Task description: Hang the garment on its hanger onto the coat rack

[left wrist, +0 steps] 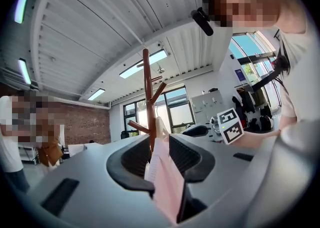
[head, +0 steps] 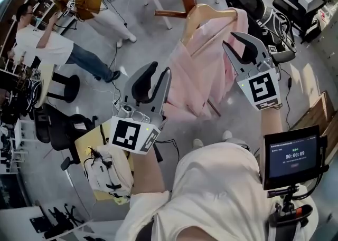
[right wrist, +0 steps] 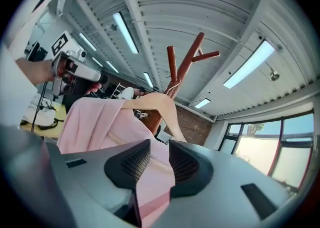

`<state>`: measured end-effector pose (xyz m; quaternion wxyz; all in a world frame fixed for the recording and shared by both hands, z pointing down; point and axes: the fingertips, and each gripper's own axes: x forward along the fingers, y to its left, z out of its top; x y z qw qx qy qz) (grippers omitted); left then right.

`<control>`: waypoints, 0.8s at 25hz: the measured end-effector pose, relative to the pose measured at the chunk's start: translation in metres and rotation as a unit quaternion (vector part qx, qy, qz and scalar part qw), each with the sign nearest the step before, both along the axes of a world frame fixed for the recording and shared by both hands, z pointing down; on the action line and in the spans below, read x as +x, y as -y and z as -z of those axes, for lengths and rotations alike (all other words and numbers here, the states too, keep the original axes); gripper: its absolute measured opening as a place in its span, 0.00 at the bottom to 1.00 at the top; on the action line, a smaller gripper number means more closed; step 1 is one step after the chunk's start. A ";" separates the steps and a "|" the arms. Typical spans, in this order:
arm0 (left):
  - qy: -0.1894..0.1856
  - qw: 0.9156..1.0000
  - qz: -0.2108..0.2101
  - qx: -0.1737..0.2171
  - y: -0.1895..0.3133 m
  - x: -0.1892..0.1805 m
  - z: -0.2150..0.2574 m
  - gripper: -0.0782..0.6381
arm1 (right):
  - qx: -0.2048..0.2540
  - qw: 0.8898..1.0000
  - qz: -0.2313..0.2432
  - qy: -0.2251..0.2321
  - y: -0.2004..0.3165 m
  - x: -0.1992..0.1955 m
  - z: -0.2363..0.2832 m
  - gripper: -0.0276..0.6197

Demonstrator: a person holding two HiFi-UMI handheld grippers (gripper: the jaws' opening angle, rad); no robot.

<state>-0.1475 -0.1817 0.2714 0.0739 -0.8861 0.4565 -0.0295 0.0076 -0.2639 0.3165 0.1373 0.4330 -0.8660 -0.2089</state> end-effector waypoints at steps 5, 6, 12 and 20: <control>0.003 1.000 0.020 -0.014 -0.002 -0.004 -0.017 0.28 | -0.024 0.998 0.014 0.061 -0.009 0.000 -0.004 0.23; 0.001 1.000 0.022 -0.017 -0.003 -0.005 -0.021 0.28 | -0.028 0.997 0.017 0.069 -0.011 0.000 -0.005 0.23; -0.003 0.999 0.027 -0.034 -0.007 -0.008 -0.038 0.28 | -0.043 0.993 0.029 0.109 -0.015 -0.003 -0.007 0.23; -0.011 0.998 0.033 -0.049 -0.012 -0.010 -0.047 0.28 | -0.048 0.990 0.046 0.124 -0.022 -0.012 -0.004 0.22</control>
